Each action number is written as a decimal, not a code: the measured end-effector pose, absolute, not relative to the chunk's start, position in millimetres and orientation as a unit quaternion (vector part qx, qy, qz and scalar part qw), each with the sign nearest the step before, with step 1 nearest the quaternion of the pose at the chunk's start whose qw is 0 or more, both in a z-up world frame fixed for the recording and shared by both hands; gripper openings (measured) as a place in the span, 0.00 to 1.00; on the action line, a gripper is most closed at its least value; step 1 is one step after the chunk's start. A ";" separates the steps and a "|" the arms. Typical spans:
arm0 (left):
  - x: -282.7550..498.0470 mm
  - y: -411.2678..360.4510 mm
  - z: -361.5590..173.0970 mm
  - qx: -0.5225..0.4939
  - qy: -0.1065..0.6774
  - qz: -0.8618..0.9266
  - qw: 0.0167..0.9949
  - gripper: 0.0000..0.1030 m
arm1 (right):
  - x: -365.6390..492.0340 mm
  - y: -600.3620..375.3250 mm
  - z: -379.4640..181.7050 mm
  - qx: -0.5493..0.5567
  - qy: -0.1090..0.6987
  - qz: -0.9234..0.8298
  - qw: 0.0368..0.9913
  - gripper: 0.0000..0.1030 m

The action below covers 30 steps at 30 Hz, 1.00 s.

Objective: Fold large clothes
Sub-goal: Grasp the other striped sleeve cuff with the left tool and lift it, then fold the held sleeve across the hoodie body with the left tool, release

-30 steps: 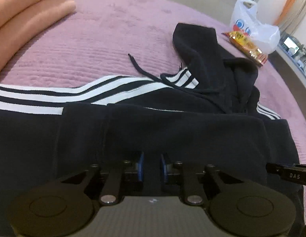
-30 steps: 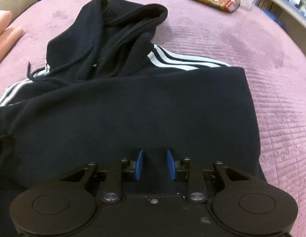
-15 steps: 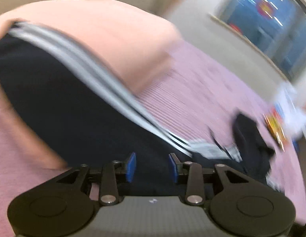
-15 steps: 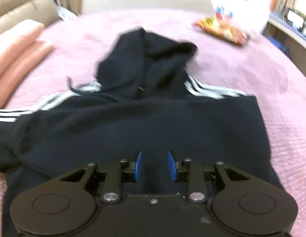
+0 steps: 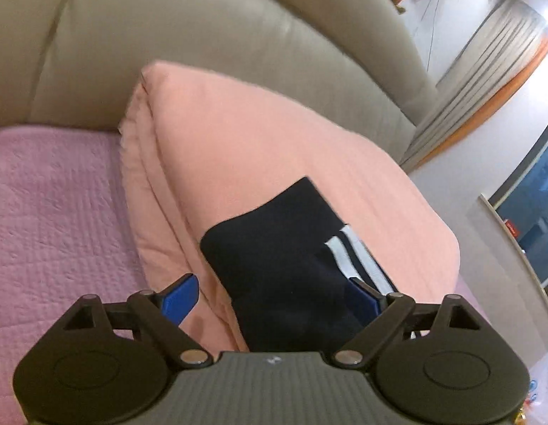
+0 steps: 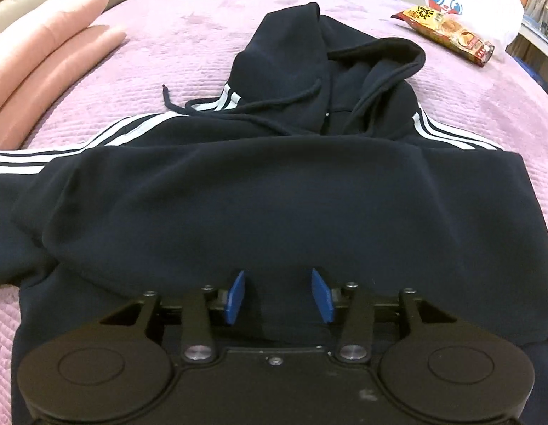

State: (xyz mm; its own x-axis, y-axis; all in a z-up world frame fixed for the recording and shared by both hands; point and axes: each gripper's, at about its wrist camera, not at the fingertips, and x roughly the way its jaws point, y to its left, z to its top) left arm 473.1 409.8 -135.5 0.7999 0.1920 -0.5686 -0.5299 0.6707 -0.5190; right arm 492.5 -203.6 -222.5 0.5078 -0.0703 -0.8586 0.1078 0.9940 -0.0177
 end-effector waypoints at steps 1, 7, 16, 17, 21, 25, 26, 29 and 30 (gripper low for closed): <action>480.6 411.2 -140.3 -0.352 0.247 0.205 0.879 0.87 | 494.2 -200.9 -223.1 0.012 0.495 -0.049 0.868 0.62; 485.9 409.3 -139.2 -0.328 0.225 0.203 0.895 0.46 | 492.3 -193.0 -224.2 -0.007 0.493 -0.046 0.869 0.64; 451.8 315.6 -76.8 -0.222 0.171 0.135 0.950 0.17 | 478.6 -211.0 -205.0 0.044 0.477 -0.036 0.877 0.58; 451.0 298.2 -71.9 -0.212 0.172 0.113 0.955 0.17 | 474.6 -215.5 -200.4 0.052 0.472 -0.037 0.879 0.58; 459.0 208.7 -70.7 -0.174 0.205 0.000 0.963 0.17 | 456.4 -240.1 -183.6 0.087 0.463 -0.040 0.881 0.58; 475.1 105.8 -98.0 -0.162 0.252 -0.100 0.949 0.17 | 437.2 -270.1 -171.0 0.102 0.460 -0.043 0.881 0.58; 479.6 83.4 -106.3 -0.171 0.261 -0.125 0.942 0.17 | 433.4 -277.7 -169.2 0.102 0.460 -0.045 0.881 0.58; 490.1 9.1 -119.3 -0.186 0.281 -0.207 0.918 0.17 | 420.3 -308.3 -161.4 0.109 0.457 -0.064 0.880 0.58; 493.6 -17.4 -122.0 -0.185 0.285 -0.234 0.911 0.18 | 416.9 -318.0 -158.8 0.114 0.456 -0.070 0.880 0.58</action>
State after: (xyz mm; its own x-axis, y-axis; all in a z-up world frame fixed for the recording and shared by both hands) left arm 493.6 -17.4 -122.0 0.7272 -0.5326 -0.4331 0.3211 0.8215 -0.4711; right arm 416.9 -318.0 -158.8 0.5749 -0.0198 -0.8180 0.2270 0.9643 0.1362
